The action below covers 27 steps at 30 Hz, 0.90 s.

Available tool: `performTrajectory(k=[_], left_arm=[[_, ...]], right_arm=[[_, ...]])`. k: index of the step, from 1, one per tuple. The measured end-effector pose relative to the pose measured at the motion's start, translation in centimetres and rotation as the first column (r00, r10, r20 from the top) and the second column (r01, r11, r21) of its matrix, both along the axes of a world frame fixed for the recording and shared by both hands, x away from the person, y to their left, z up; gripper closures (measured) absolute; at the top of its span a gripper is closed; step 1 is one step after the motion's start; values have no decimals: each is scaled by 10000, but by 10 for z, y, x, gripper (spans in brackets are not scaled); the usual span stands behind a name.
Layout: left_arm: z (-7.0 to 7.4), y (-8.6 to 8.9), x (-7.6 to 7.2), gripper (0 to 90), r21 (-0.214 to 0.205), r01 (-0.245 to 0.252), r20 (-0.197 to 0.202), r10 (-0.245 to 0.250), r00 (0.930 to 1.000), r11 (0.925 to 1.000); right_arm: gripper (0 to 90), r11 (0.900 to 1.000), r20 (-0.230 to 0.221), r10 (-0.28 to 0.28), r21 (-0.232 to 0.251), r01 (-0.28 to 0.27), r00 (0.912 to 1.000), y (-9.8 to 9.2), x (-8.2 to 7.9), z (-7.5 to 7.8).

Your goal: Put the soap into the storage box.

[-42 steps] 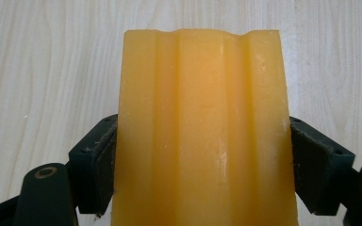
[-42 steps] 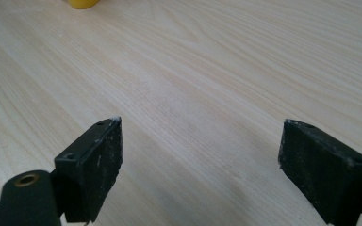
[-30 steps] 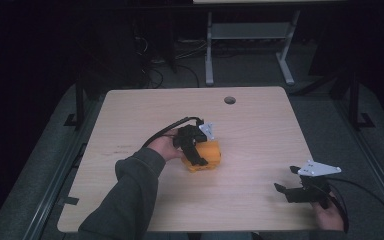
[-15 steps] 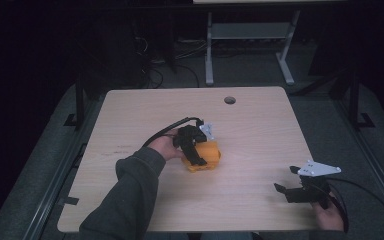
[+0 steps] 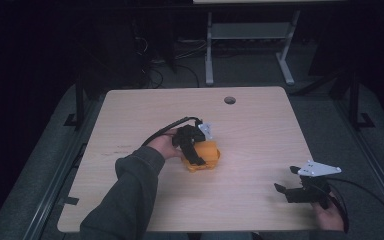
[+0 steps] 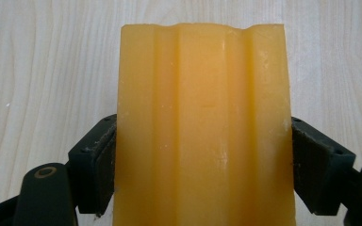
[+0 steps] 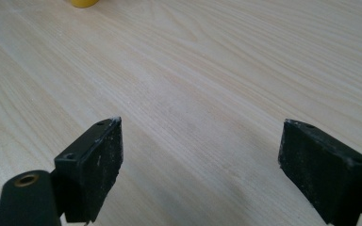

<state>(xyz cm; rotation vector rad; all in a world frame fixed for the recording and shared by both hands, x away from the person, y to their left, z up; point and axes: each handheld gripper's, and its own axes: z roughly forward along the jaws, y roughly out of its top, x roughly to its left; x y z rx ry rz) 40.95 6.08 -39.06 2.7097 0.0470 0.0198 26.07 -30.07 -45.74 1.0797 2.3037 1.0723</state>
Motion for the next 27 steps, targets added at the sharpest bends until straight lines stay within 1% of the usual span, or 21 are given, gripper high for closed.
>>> performTrajectory(k=[4, 9, 14, 16, 17, 20, 25, 27], left_arm=[[0, 1, 1, 207, -7, 76, -34, -76, 10000, 10000], [1, -1, 4, 205, 239, 136, -165, -132, 9998, 9996], [-2, -2, 6, 197, 339, -54, -437, 68, 9990, 9994], [-3, -2, 6, 186, 434, -134, -371, 150, 9992, 9990], [-3, -2, 6, 183, 445, -156, -407, 174, 9990, 9989], [-1, -1, 5, 198, 407, -125, -296, 137, 9995, 9991], [2, -1, 4, 198, 326, -94, -195, 101, 9998, 9994], [4, 0, 3, 198, 286, -116, -91, 118, 9999, 9995]], right_arm=[[139, 10000, -13, 12, -5, -12, 10000, 1, 0, 0], [139, 10000, -25, 20, -5, -20, 10000, 1, 0, 0], [139, 10000, -18, 32, -7, -32, 10000, 1, 0, 0], [139, 10000, -28, 29, -10, -29, 10000, 1, 0, 0], [139, 10000, -25, 32, -6, -32, 10000, 1, 0, 0], [139, 10000, -26, 41, -9, -41, 10000, 1, 0, 0], [139, 10000, -36, 33, -3, -33, 10000, 1, 0, 0], [139, 10000, -31, 30, -5, -30, 10000, 1, 0, 0]])
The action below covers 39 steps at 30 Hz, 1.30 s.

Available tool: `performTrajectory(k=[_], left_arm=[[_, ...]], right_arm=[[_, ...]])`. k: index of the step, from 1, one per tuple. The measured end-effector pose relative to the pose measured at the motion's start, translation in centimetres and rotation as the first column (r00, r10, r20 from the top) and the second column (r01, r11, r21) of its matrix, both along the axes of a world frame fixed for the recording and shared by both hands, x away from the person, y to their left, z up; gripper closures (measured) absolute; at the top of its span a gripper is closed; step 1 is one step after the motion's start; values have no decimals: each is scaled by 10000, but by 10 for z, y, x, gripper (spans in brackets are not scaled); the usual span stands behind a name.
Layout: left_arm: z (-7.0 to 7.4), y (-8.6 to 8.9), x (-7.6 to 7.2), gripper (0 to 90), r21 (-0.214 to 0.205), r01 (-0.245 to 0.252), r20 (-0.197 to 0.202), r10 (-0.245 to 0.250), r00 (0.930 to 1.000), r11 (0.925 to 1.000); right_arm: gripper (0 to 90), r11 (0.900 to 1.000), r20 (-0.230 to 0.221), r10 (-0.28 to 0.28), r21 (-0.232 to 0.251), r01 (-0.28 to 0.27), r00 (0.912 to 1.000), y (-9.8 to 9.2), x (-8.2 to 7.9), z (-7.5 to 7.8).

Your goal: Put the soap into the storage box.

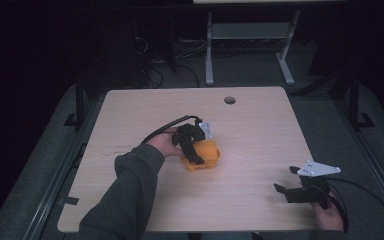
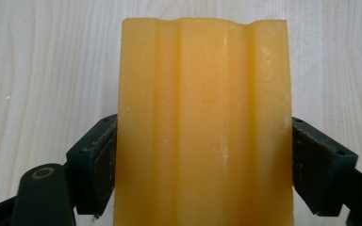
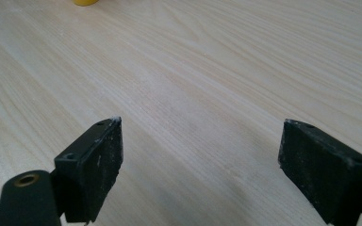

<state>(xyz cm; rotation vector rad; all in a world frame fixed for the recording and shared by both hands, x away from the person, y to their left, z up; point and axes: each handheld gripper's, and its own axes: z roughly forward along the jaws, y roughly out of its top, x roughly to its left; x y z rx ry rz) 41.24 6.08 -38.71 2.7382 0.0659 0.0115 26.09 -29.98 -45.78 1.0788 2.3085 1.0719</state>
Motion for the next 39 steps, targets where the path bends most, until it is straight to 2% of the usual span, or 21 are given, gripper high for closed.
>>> performTrajectory(k=[29, 39], left_arm=[[27, 30, -15, 200, -659, -520, 690, 565, 9960, 9965], [33, 37, -25, 200, -788, -518, 895, 588, 9942, 9955]], right_arm=[[139, 10000, -27, 17, -69, -17, 10000, 4, 0, 0], [139, 10000, -114, -11, -77, 10, 9999, 5, 0, -1]])
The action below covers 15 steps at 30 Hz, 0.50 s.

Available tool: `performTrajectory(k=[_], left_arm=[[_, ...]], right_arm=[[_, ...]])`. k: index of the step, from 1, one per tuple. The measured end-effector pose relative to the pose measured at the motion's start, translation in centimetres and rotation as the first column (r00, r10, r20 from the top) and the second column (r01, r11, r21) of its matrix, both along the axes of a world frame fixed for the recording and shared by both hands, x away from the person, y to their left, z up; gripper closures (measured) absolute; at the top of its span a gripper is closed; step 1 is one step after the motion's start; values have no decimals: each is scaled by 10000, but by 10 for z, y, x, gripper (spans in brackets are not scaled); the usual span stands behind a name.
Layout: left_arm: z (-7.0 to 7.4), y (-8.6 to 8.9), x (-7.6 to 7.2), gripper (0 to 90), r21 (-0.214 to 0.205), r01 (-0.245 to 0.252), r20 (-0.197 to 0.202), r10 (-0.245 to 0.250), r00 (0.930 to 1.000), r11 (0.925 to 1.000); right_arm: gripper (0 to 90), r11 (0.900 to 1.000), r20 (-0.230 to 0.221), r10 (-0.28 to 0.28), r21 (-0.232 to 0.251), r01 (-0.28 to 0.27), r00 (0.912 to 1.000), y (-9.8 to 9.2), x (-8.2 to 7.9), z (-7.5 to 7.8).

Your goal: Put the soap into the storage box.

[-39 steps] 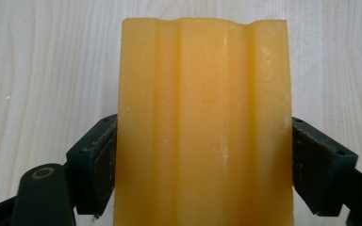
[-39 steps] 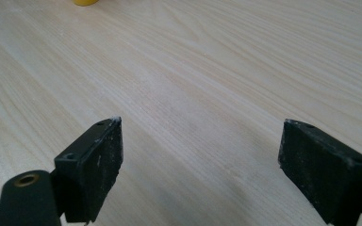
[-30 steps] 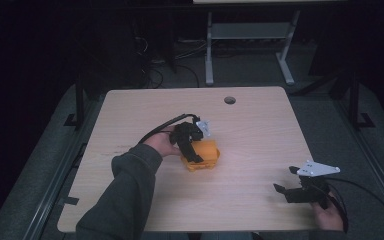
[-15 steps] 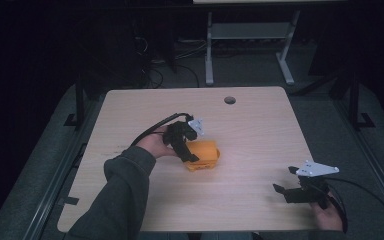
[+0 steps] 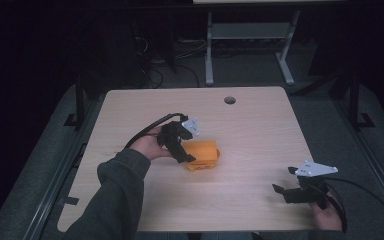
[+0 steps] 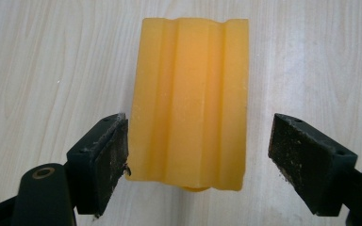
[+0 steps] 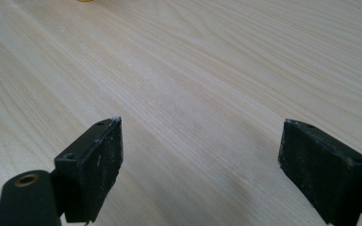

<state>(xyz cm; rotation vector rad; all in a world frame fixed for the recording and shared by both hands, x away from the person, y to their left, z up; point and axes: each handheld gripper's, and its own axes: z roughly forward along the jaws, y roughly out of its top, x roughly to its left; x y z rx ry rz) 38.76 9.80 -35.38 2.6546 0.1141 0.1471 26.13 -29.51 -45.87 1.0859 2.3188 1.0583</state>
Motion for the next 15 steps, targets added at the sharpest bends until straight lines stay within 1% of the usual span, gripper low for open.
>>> performTrajectory(k=[4, 6, 7, 13, 15], left_arm=[[0, 6, -3, 199, -64, -131, 4, 131, 9999, 9999], [0, 9, -6, 198, -213, -164, 33, 165, 9999, 9996], [1, 11, -8, 198, -286, -190, -30, 189, 9998, 9994], [1, 20, -12, 199, -388, -310, 75, 313, 9995, 9988], [0, 24, -14, 198, -505, -421, 26, 423, 9991, 9978]], right_arm=[[139, 10000, -1, -3, 1, 3, 10000, 0, 0, 0], [139, 10000, -7, 8, 25, -8, 10000, 0, 0, 0], [140, 10000, -17, 27, 13, -27, 10000, 1, 0, -1], [139, 10000, -72, 33, -34, -33, 10000, 2, 1, -1], [140, 10000, -99, 12, -45, -13, 10000, 2, 1, -2]])
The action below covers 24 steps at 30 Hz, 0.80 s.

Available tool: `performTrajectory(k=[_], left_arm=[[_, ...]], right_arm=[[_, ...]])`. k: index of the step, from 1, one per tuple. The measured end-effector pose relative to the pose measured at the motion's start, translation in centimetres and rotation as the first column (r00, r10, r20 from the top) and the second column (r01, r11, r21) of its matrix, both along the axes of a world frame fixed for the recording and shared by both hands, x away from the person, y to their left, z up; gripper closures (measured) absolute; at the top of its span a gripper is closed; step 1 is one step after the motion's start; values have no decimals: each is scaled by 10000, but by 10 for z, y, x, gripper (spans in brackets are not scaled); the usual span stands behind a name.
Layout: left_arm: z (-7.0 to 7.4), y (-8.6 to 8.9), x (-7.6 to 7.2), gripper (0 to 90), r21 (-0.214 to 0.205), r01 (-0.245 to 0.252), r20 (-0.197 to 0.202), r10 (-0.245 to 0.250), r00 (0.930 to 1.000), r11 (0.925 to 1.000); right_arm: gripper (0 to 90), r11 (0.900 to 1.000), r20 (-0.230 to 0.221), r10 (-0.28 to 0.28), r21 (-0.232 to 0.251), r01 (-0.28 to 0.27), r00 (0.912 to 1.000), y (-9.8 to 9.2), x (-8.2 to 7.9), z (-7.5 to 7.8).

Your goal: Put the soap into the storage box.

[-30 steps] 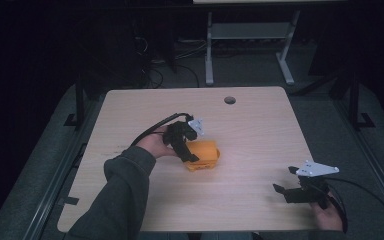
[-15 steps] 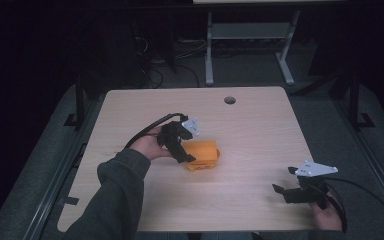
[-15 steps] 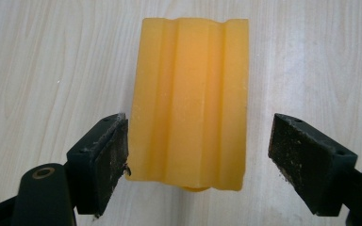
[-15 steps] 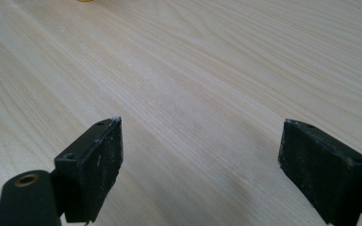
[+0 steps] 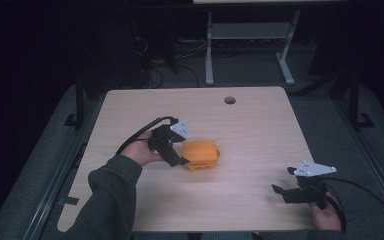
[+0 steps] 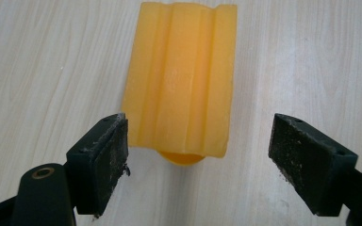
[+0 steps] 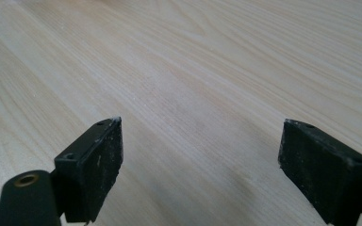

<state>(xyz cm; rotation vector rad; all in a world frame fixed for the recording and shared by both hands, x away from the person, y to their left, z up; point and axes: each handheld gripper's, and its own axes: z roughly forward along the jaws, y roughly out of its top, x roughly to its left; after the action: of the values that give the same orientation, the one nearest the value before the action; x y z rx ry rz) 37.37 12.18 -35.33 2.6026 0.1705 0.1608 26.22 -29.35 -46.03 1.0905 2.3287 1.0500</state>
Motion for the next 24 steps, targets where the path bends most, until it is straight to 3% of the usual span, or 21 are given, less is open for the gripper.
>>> performTrajectory(k=[5, 10, 18, 24], left_arm=[[-1, 5, -4, 199, 193, -27, 77, 25, 10000, 9998], [-2, 10, -9, 201, -46, -95, 94, 95, 9999, 9999], [-4, 19, -17, 200, -39, -138, 180, 139, 9997, 9999], [-8, 29, -25, 215, -553, -233, -50, 230, 9997, 9982]], right_arm=[[139, 10000, 14, -3, 30, 3, 10000, 0, 1, -1], [139, 10000, -27, -31, -16, 30, 10000, 0, 0, -1], [139, 10000, -67, -84, -48, 83, 9999, 0, 1, -1], [139, 9999, -110, -85, -113, 84, 9999, 0, 1, -2]])
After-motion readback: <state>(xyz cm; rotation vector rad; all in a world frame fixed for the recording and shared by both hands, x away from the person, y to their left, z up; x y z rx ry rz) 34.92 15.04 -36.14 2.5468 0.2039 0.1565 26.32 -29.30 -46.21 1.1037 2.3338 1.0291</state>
